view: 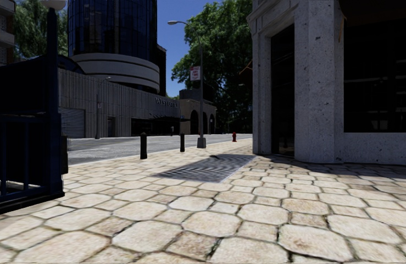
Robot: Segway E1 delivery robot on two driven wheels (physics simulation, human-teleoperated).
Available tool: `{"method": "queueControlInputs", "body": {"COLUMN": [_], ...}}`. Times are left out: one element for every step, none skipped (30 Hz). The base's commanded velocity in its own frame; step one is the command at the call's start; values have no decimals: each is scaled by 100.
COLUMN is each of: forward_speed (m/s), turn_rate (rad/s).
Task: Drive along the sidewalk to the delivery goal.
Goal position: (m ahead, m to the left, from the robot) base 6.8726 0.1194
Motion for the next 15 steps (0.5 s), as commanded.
{"method": "queueControlInputs", "body": {"forward_speed": [184, 184, 184, 184, 184, 184, 184, 184, 184, 184, 184, 184, 184, 184, 184], "turn_rate": [0, 0, 0, 0, 0, 0, 0, 0, 0, 0, 0, 0, 0, 0, 0]}}
